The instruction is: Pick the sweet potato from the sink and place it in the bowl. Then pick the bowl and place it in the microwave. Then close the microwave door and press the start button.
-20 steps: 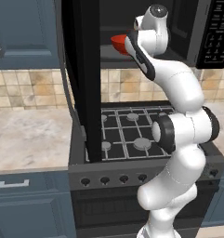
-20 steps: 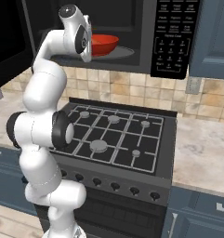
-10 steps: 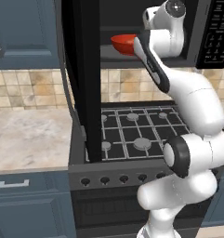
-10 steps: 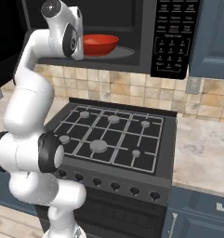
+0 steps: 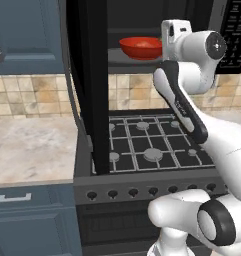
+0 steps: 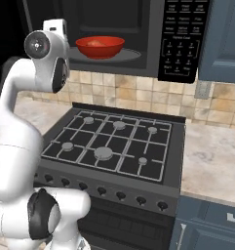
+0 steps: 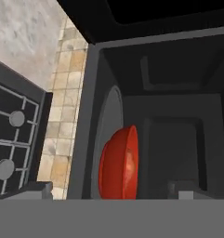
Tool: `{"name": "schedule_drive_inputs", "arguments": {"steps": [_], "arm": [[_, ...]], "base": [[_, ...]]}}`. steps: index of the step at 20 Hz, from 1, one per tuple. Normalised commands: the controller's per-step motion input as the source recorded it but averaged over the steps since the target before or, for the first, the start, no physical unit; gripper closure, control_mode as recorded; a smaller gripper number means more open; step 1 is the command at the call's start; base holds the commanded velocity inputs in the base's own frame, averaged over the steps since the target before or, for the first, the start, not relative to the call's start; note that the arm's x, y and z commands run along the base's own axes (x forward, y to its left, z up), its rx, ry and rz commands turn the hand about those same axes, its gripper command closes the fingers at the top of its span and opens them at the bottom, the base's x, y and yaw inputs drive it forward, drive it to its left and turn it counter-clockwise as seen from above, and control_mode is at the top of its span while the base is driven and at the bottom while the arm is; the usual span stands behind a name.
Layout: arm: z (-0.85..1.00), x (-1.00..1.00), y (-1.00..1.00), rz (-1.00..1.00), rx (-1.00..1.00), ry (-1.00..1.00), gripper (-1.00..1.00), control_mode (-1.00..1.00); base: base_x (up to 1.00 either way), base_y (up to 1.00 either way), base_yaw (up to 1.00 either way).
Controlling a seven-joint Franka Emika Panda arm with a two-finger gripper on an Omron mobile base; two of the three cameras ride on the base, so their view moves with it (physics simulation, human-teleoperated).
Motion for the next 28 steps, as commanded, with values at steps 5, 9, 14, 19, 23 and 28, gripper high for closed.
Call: {"name": "schedule_drive_inputs", "arguments": {"steps": [5,9,14,19,23,28], "arm": [[0.71,-1.00,0.17,0.24,0.03,-0.04,-1.00,-1.00],[0.82,-1.00,0.00,0.21,-0.01,-0.05,-1.00,-1.00],[0.11,-1.00,0.01,0.22,-0.04,-0.22,-1.00,-1.00],[0.00,-1.00,0.13,0.17,0.00,-0.08,-1.00,-1.00],[-0.09,-1.00,0.45,0.22,0.00,-0.04,-1.00,-1.00],[-0.05,-1.00,0.70,0.16,0.00,-0.08,-1.00,-1.00]], "base": [[0.00,0.00,0.00],[0.00,0.00,0.00],[0.00,0.00,0.00],[0.00,0.00,0.00],[0.00,0.00,0.00],[0.00,0.00,0.00]]}}
